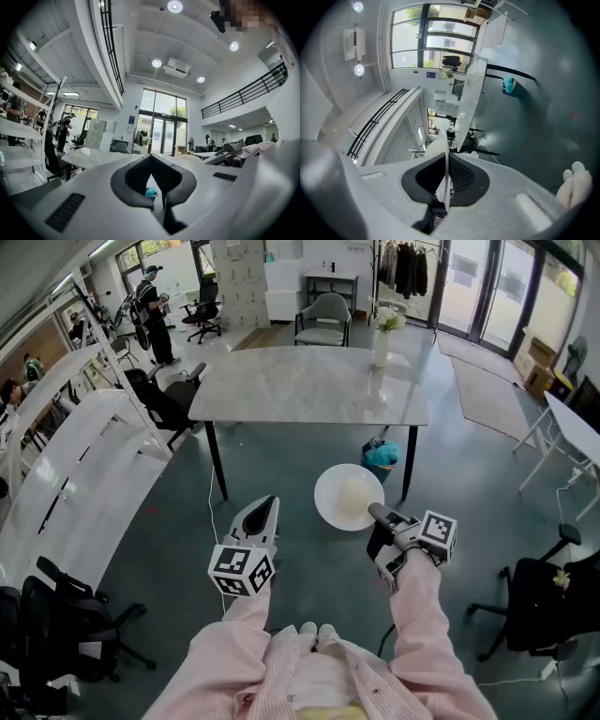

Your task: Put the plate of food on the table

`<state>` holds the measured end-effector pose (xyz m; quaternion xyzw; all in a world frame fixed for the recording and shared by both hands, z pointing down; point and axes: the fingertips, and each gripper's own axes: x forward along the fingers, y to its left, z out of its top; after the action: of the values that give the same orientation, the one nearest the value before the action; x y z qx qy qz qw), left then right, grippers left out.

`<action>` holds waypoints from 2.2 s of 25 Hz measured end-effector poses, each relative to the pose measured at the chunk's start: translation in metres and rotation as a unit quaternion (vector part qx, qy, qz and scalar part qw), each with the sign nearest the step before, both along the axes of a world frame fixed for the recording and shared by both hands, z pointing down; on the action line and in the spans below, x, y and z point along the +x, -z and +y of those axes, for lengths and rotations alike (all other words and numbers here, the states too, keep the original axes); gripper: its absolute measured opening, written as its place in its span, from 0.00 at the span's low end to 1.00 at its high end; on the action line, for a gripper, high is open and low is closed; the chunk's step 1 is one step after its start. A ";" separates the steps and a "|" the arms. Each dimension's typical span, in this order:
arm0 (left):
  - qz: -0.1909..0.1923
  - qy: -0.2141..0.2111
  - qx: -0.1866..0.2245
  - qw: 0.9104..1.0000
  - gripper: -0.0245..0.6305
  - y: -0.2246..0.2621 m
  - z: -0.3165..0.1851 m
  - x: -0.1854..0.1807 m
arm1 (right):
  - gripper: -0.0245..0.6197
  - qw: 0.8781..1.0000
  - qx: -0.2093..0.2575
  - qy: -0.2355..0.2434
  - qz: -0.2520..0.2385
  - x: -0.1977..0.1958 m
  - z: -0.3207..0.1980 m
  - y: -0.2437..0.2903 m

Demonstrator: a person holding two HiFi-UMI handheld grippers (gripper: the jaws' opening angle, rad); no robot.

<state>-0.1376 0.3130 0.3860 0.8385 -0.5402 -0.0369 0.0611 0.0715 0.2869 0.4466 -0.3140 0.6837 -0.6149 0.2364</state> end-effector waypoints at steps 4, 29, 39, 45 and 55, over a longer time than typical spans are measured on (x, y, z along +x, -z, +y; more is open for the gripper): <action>-0.001 0.001 -0.002 1.000 0.03 0.000 0.000 0.001 | 0.07 1.000 0.002 -0.001 0.001 0.002 -0.001 0.000; -0.001 0.017 -0.020 1.000 0.03 -0.019 -0.049 0.032 | 0.07 1.000 -0.001 0.016 -0.009 0.033 -0.054 -0.017; 0.002 0.002 -0.037 0.999 0.03 -0.029 -0.165 0.033 | 0.07 1.000 -0.009 0.013 -0.007 0.028 -0.156 -0.027; 0.004 -0.010 -0.048 0.999 0.03 -0.029 -0.242 0.024 | 0.07 1.000 -0.018 0.007 -0.010 0.017 -0.224 -0.028; 0.013 -0.025 -0.052 0.998 0.03 -0.033 -0.350 0.007 | 0.07 1.000 -0.014 -0.004 -0.014 -0.002 -0.323 -0.026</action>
<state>-0.1304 -0.0365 0.4189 0.8467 -0.5197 -0.0184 0.1124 0.0697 -0.0356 0.4731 -0.3120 0.6701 -0.6278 0.2439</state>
